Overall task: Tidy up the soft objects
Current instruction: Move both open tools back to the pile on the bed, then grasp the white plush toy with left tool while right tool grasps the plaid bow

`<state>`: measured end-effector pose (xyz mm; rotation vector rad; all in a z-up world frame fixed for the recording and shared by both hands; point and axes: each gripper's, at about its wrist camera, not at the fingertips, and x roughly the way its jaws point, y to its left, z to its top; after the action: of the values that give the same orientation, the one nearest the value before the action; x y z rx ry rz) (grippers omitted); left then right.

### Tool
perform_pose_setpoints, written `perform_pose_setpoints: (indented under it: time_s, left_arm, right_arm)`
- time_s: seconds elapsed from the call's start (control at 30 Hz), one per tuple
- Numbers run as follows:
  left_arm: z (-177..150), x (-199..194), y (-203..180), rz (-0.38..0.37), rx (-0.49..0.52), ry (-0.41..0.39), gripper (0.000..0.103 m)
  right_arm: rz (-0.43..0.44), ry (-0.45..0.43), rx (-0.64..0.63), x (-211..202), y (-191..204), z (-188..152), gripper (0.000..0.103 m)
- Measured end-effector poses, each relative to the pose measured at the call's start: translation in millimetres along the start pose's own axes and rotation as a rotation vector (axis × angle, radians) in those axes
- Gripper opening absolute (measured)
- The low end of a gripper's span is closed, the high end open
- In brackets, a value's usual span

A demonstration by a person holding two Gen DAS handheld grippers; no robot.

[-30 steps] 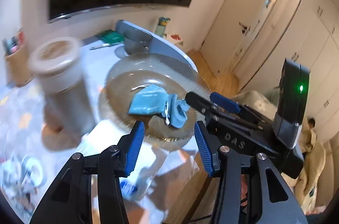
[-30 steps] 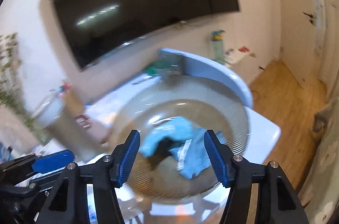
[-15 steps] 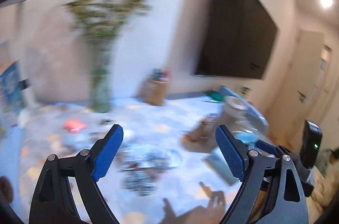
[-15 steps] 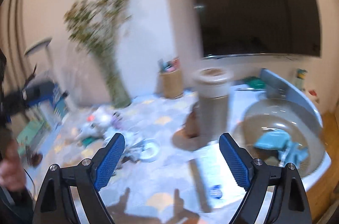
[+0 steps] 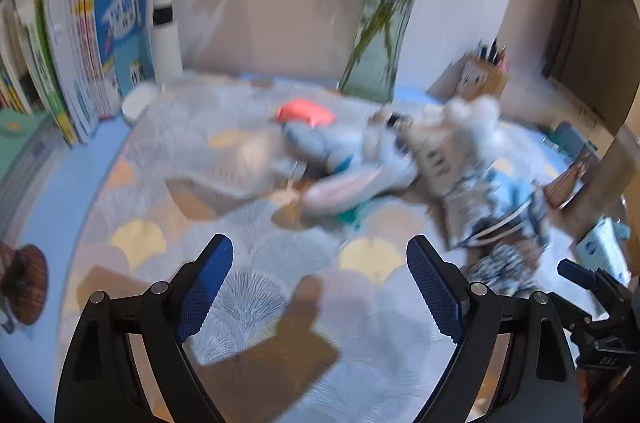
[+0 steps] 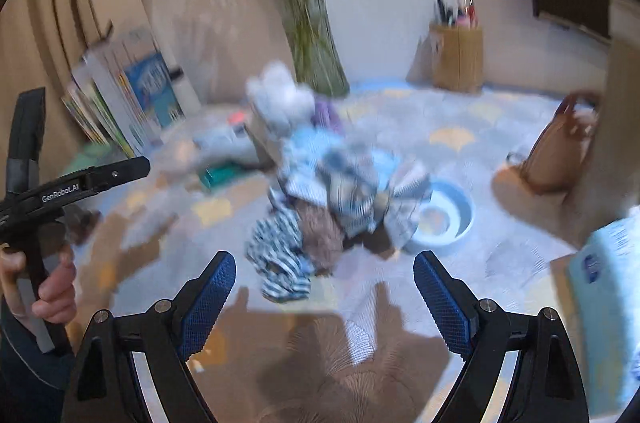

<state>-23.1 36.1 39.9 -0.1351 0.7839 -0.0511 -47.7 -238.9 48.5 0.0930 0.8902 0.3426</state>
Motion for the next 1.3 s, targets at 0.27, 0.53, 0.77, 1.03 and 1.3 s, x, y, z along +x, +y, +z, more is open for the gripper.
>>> perform_pose_setpoints:
  time_s: [0.27,0.53,0.77,1.03,1.3]
  left_arm:
    - [-11.3,19.5,8.5,-0.021,-0.032,0.037,0.087]
    - [-12.6,7.3,-6.9,0.005,0.048,-0.014,0.087]
    - [22.9,-42.3,-54.6,-0.075,0.213,-0.080,0.088]
    - [68.6,-16.2,-106.0,-0.162,0.374,-0.104,0.088]
    - [78.9,54.3,-115.6,-0.201,0.398,0.013,0.087]
  right_arm:
    - [-0.013,0.059,0.050,17.0,-12.9,0.1,0.090]
    - [-0.012,0.037,0.101,7.7,-24.3,0.9,0.090]
    - [0.044,0.052,0.184,4.1,-39.0,13.8,0.089]
    - [0.076,0.013,0.301,12.9,-58.6,47.8,0.085]
    - [0.083,0.038,0.301,32.6,-64.9,45.6,0.079]
